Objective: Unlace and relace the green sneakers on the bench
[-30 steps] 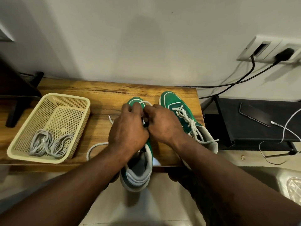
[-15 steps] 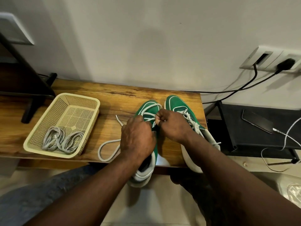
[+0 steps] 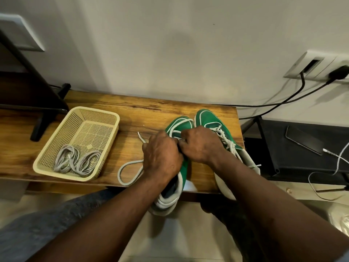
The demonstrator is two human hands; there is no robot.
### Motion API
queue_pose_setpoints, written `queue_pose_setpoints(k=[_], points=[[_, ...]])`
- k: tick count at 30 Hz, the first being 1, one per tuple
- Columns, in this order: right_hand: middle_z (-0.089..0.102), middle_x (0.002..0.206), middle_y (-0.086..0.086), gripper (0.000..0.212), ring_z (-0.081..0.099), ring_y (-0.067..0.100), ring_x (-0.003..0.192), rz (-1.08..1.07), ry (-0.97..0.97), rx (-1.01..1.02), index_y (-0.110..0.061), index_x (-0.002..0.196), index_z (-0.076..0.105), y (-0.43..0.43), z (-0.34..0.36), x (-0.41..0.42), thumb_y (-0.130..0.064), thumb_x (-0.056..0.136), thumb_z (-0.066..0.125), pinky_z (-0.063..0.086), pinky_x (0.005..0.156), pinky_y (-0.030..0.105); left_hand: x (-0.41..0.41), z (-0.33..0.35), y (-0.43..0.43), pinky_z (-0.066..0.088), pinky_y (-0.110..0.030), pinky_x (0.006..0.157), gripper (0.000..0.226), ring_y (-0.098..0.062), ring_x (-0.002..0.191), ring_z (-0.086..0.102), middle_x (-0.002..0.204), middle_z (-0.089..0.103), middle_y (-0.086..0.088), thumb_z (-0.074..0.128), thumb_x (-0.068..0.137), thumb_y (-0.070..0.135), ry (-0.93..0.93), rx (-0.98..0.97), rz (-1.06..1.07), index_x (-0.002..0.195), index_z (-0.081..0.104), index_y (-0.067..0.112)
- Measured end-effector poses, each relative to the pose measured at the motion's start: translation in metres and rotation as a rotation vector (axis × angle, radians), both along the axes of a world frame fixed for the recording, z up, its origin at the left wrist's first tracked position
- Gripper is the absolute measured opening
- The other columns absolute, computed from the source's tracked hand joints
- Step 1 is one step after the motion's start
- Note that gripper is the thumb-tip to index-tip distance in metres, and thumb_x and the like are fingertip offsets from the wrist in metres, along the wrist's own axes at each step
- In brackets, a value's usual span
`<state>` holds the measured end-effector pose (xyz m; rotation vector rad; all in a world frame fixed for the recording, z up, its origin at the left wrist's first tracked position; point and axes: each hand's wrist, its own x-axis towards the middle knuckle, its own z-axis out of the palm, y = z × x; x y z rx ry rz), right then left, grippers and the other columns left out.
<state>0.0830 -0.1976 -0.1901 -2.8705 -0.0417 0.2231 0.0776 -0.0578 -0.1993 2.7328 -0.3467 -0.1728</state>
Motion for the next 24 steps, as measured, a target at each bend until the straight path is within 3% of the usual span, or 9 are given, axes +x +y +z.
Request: queue_pose_setpoints(k=[6, 11, 13, 16, 17, 18, 19, 21, 24], points=[[0.059, 0.066, 0.003, 0.043, 0.056, 0.019, 0.061, -0.09, -0.054, -0.036, -0.018, 0.068, 0.058, 0.001, 0.004, -0.008, -0.038, 0.103, 0.043, 0.042, 0.058, 0.032, 0.0, 0.0, -0.002, 0.043, -0.046, 0.093, 0.015, -0.022, 0.109, 0.049, 0.104, 0.047, 0.003, 0.066, 0.098, 0.034, -0.014, 0.011, 0.042, 0.106, 0.075, 0.024], [0.055, 0.065, 0.006, 0.041, 0.047, 0.019, 0.059, -0.232, -0.076, 0.288, -0.009, 0.066, 0.055, 0.011, 0.017, -0.014, -0.022, 0.105, 0.046, 0.034, 0.059, 0.033, 0.005, 0.001, -0.001, 0.042, -0.047, 0.096, 0.022, -0.026, 0.119, 0.047, 0.122, 0.053, -0.002, 0.067, 0.097, 0.041, -0.01, 0.044, 0.104, 0.108, 0.076, 0.024], [0.048, 0.066, 0.007, 0.03, 0.043, 0.017, 0.059, -0.279, -0.135, 0.545, -0.008, 0.07, 0.053, 0.013, 0.038, -0.015, -0.005, 0.099, 0.047, 0.036, 0.057, 0.034, 0.007, 0.0, 0.0, 0.044, -0.049, 0.098, 0.029, -0.026, 0.122, 0.047, 0.126, 0.054, -0.002, 0.069, 0.095, 0.05, -0.015, 0.039, 0.1, 0.107, 0.077, 0.025], [0.037, 0.058, 0.005, 0.025, 0.026, 0.015, 0.049, -0.451, -0.126, 1.419, -0.011, 0.069, 0.049, 0.007, 0.074, -0.022, -0.008, 0.092, 0.042, 0.022, 0.046, 0.029, 0.006, -0.004, -0.001, 0.044, -0.048, 0.096, 0.036, -0.025, 0.119, 0.046, 0.123, 0.053, 0.0, 0.069, 0.093, 0.057, -0.043, 0.05, 0.078, 0.106, 0.078, 0.025], [0.034, 0.057, 0.005, 0.024, 0.023, 0.015, 0.047, -0.44, -0.1, 1.547, -0.013, 0.069, 0.048, 0.001, 0.079, -0.025, -0.012, 0.092, 0.04, 0.021, 0.045, 0.027, 0.006, -0.004, -0.001, 0.044, -0.047, 0.096, 0.036, -0.024, 0.118, 0.046, 0.121, 0.053, 0.0, 0.069, 0.092, 0.057, -0.045, 0.042, 0.073, 0.106, 0.078, 0.025], [0.034, 0.058, 0.005, 0.023, 0.023, 0.014, 0.047, -0.405, -0.076, 1.525, -0.014, 0.069, 0.047, -0.004, 0.079, -0.027, -0.015, 0.09, 0.039, 0.022, 0.045, 0.025, 0.007, -0.005, -0.002, 0.044, -0.047, 0.096, 0.035, -0.024, 0.117, 0.046, 0.121, 0.053, 0.001, 0.07, 0.092, 0.057, -0.037, 0.028, 0.073, 0.106, 0.078, 0.026], [0.037, 0.06, 0.006, 0.02, 0.026, 0.013, 0.048, -0.35, -0.06, 1.35, -0.018, 0.068, 0.048, -0.009, 0.076, -0.028, -0.019, 0.086, 0.04, 0.027, 0.048, 0.025, 0.007, -0.005, -0.002, 0.044, -0.047, 0.096, 0.035, -0.024, 0.117, 0.046, 0.121, 0.053, 0.001, 0.07, 0.093, 0.056, -0.026, 0.014, 0.076, 0.109, 0.078, 0.026], [0.047, 0.068, 0.007, 0.019, 0.036, 0.011, 0.055, -0.218, -0.054, 0.658, -0.025, 0.065, 0.047, -0.017, 0.064, -0.029, -0.026, 0.083, 0.044, 0.035, 0.061, 0.031, 0.008, -0.007, -0.002, 0.045, -0.047, 0.097, 0.035, -0.025, 0.116, 0.047, 0.121, 0.053, 0.0, 0.07, 0.093, 0.054, -0.016, -0.008, 0.08, 0.115, 0.076, 0.027], [0.06, 0.076, 0.005, 0.037, 0.054, 0.019, 0.07, -0.251, 0.237, 0.196, -0.017, 0.069, 0.058, -0.035, 0.054, -0.027, -0.039, 0.098, 0.053, 0.042, 0.065, 0.035, 0.008, -0.01, -0.002, 0.048, -0.048, 0.095, 0.028, -0.026, 0.114, 0.049, 0.118, 0.054, -0.002, 0.07, 0.094, 0.046, -0.016, -0.051, 0.07, 0.114, 0.077, 0.027]])
